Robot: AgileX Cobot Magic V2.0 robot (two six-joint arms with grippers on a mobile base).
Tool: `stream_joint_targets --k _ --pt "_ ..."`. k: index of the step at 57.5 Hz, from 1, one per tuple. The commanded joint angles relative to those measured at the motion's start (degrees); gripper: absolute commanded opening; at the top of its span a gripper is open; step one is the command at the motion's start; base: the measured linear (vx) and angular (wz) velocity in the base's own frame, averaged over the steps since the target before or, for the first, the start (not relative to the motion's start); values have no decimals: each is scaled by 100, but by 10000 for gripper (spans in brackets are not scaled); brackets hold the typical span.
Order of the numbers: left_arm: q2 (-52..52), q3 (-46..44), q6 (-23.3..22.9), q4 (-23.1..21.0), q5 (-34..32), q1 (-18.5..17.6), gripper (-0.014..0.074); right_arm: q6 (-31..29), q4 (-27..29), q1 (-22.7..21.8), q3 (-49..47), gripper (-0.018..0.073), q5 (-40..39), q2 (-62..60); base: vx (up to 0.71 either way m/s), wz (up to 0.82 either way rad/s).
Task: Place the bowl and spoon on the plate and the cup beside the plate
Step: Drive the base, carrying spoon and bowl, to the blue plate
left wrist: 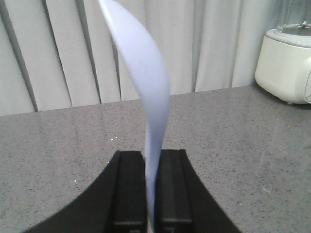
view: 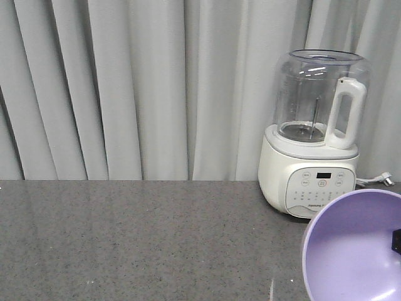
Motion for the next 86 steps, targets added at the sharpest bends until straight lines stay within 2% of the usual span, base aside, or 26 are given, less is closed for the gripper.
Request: stream_joint_targets --k 1,20,86 --pt "54 -136 -6 -96 -508 -43 -6 -28 282 -21 -174 -9 -268 -10 -3 -13" --pt "54 -136 -6 -96 -508 -43 -6 -28 282 -21 -174 -9 -268 -10 -7 -33" --pt "54 -136 -6 -96 -508 -43 -6 -28 287 -21 -174 -9 -268 -10 -13 -61"
